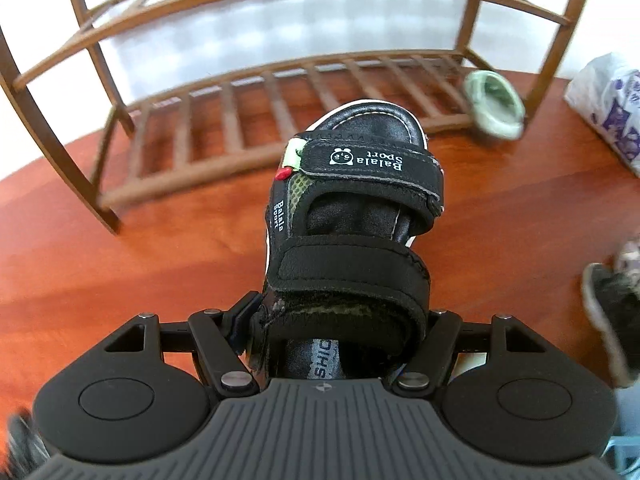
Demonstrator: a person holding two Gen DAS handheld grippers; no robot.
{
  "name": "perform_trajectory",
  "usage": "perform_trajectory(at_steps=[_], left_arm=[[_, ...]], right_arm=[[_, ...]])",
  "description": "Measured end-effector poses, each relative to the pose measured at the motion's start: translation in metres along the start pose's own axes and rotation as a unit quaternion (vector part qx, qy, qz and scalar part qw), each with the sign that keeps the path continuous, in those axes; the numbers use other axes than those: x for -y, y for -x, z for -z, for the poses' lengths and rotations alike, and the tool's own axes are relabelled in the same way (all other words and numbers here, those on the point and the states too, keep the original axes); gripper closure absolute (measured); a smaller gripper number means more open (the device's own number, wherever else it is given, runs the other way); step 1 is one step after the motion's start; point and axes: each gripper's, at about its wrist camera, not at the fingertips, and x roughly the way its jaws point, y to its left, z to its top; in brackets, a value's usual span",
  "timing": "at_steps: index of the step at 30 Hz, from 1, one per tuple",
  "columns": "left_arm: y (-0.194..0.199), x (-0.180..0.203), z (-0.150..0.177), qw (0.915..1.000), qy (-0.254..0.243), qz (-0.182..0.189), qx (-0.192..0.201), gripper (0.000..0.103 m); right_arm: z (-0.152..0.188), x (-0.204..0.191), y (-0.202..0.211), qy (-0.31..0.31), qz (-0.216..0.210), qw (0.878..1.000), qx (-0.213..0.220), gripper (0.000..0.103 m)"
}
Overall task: Organize scattered shoes
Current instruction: 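Carry the black sandal with the left tool and lower it beside the other black sandal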
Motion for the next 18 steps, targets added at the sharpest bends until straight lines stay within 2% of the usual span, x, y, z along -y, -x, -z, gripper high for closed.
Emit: perform_trajectory(at_steps=[2,6,10,18], left_arm=[[0.001,0.019,0.006,0.9996,0.018,0.017,-0.012,0.033],[0.003,0.066,0.021,0.997,0.049,0.048,-0.037,0.033],[0.002,0.109,0.032,0.9948,0.059,0.067,-0.048,0.034],[-0.03,0.182,0.061,0.9887,0.069,0.083,-0.104,0.035]], right_arm=[[-0.001,0.005,-0.008,0.01,-0.01,1.0,-0.009,0.041],[-0.004,0.011,-0.023,0.031,-0.019,0.999,-0.02,0.071],[-0.005,0.018,-0.031,0.041,-0.028,0.998,-0.026,0.088],[-0.004,0.035,-0.034,0.048,-0.069,0.996,-0.029,0.089]])
